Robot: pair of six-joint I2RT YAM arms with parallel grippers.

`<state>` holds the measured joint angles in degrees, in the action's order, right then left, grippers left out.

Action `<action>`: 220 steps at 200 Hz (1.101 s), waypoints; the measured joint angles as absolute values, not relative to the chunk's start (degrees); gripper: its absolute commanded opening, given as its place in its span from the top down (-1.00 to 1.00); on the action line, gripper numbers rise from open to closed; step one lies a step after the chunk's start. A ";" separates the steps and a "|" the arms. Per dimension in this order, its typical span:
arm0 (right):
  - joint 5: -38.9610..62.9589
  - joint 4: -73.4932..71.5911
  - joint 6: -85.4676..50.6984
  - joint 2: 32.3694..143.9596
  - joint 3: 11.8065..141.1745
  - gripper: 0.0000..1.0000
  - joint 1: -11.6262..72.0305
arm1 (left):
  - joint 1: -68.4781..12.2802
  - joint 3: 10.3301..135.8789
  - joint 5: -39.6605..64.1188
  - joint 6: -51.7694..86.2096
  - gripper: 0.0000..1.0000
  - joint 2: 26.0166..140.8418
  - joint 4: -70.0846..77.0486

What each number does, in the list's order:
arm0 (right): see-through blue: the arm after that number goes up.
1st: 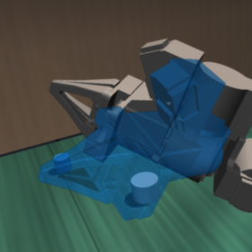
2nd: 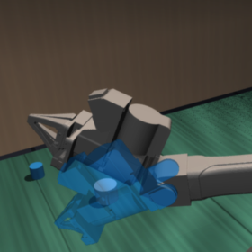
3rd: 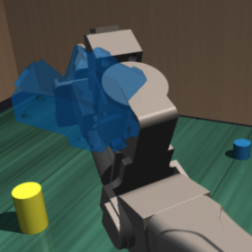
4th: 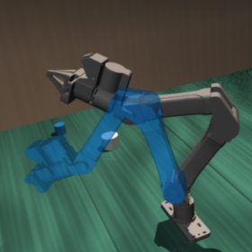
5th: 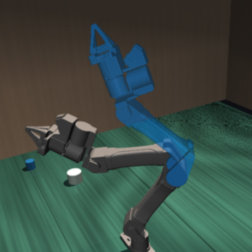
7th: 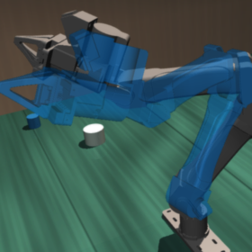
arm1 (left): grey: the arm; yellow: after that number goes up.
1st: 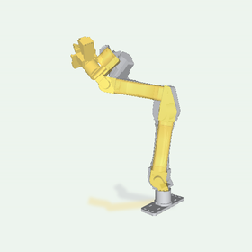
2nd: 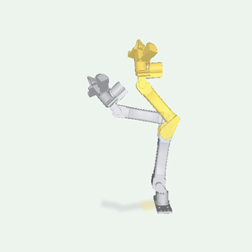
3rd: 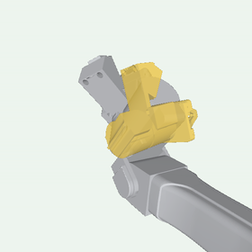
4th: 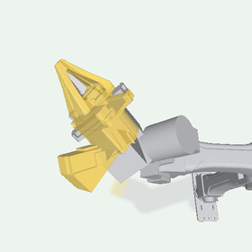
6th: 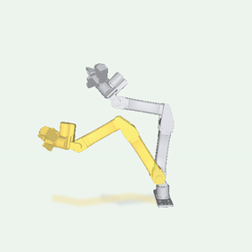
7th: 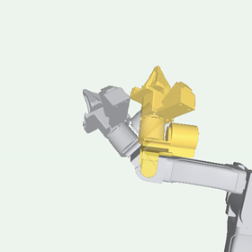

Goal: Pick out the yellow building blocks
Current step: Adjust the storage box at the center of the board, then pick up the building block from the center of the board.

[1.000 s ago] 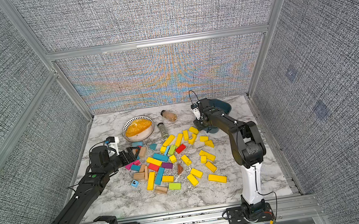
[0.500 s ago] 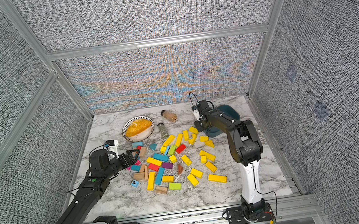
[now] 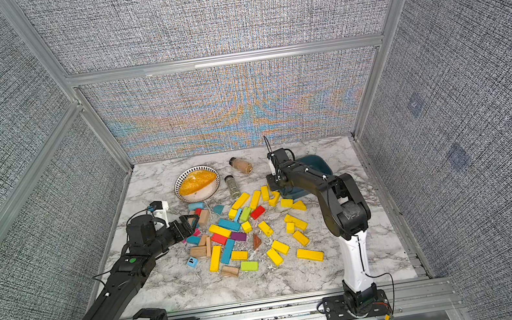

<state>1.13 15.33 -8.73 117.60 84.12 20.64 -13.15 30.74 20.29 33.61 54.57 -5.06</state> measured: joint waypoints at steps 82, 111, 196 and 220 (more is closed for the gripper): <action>2.44 14.52 -18.13 111.59 80.34 -0.13 20.62 | -27.44 39.13 6.66 34.30 -0.63 56.97 -26.02; 4.21 13.91 -17.12 105.01 77.06 -0.17 20.53 | -35.31 40.71 1.30 38.28 -0.54 57.54 -36.84; 7.97 9.65 -17.15 91.24 61.84 -0.18 20.58 | -51.22 36.10 -3.86 52.03 -0.27 60.58 -47.37; 8.01 9.13 -16.95 91.44 60.53 -0.18 20.53 | -51.37 38.06 -4.01 52.05 -0.18 64.27 -47.20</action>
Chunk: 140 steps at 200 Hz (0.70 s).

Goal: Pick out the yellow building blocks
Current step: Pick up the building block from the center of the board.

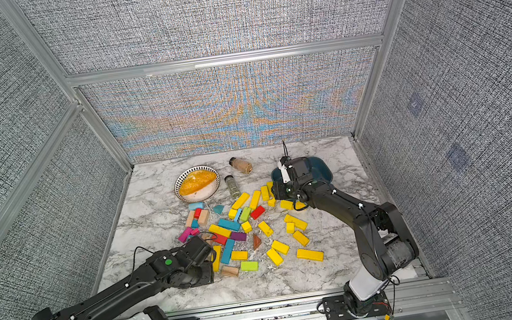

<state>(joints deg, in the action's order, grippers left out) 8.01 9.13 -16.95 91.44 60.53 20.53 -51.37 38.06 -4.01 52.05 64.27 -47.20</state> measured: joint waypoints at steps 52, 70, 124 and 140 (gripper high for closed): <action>8.99 8.23 -16.71 90.45 58.43 -0.19 20.29 | -51.37 45.30 -4.36 48.14 -0.13 78.41 -46.28; 9.02 8.19 -16.71 89.65 57.65 -0.19 19.88 | -51.37 46.15 -4.38 46.96 -0.08 81.87 -45.87; 9.08 8.12 -16.75 88.05 56.12 -0.20 18.22 | -50.22 45.80 -4.49 45.25 0.03 84.99 -43.79; 9.21 8.12 -16.75 88.03 55.83 -0.20 18.04 | -49.60 45.84 -4.47 44.60 0.06 86.04 -43.13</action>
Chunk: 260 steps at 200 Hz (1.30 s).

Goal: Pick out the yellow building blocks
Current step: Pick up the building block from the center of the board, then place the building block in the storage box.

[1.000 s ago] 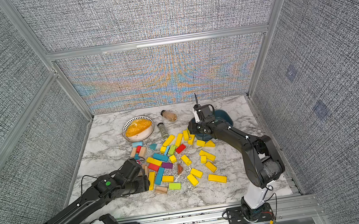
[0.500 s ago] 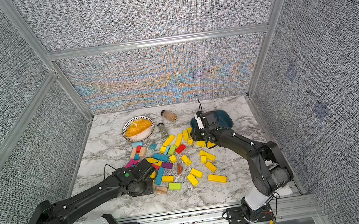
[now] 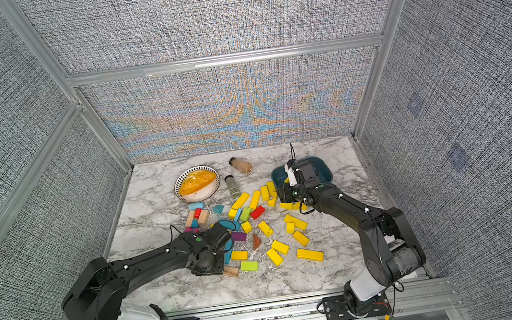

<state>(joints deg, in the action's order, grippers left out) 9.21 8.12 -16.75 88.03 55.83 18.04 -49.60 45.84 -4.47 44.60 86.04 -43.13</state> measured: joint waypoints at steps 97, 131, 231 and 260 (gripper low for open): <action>9.39 8.12 -16.78 86.98 54.63 -0.20 16.86 | -48.25 46.13 -2.44 40.75 0.46 88.82 -40.73; 9.54 8.19 -16.60 86.11 54.35 -0.20 16.82 | -48.29 44.42 -3.09 41.01 0.68 83.48 -41.65; 25.78 1.76 -24.67 76.69 47.51 -0.20 30.83 | -49.04 43.13 -0.56 38.11 1.00 63.88 -28.84; 28.88 -5.26 -31.70 77.38 46.87 -0.20 36.16 | -49.15 43.07 1.98 36.77 1.00 63.88 -21.43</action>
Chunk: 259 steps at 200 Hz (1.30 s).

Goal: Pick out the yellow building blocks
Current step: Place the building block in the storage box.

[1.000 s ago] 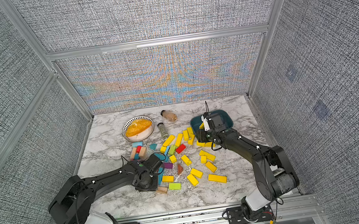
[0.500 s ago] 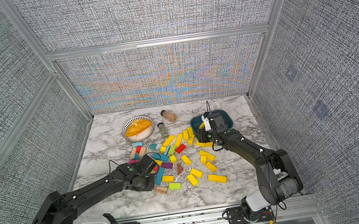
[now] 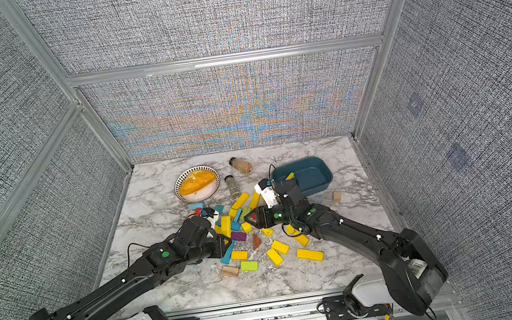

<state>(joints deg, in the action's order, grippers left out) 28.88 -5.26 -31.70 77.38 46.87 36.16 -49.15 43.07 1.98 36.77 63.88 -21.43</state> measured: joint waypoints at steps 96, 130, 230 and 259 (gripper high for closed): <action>29.71 -12.27 -37.56 84.82 50.65 0.20 42.00 | -49.15 42.85 6.22 35.00 1.00 65.54 -14.48; 28.58 -12.45 -38.44 86.00 51.29 0.61 42.39 | -49.15 42.85 6.37 34.96 0.96 65.54 -14.26; 25.69 -10.94 -37.54 85.17 53.12 1.00 33.23 | -49.15 43.20 -0.01 34.74 -0.51 62.26 -14.35; 20.34 -4.78 -34.11 87.42 58.43 1.00 22.70 | -49.15 42.78 -6.33 34.96 -0.53 60.16 -14.68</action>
<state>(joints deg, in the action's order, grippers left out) 20.34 -4.78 -34.11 87.42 58.43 22.70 -49.15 42.78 -6.33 34.96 60.16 -14.68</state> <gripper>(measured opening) 0.193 0.765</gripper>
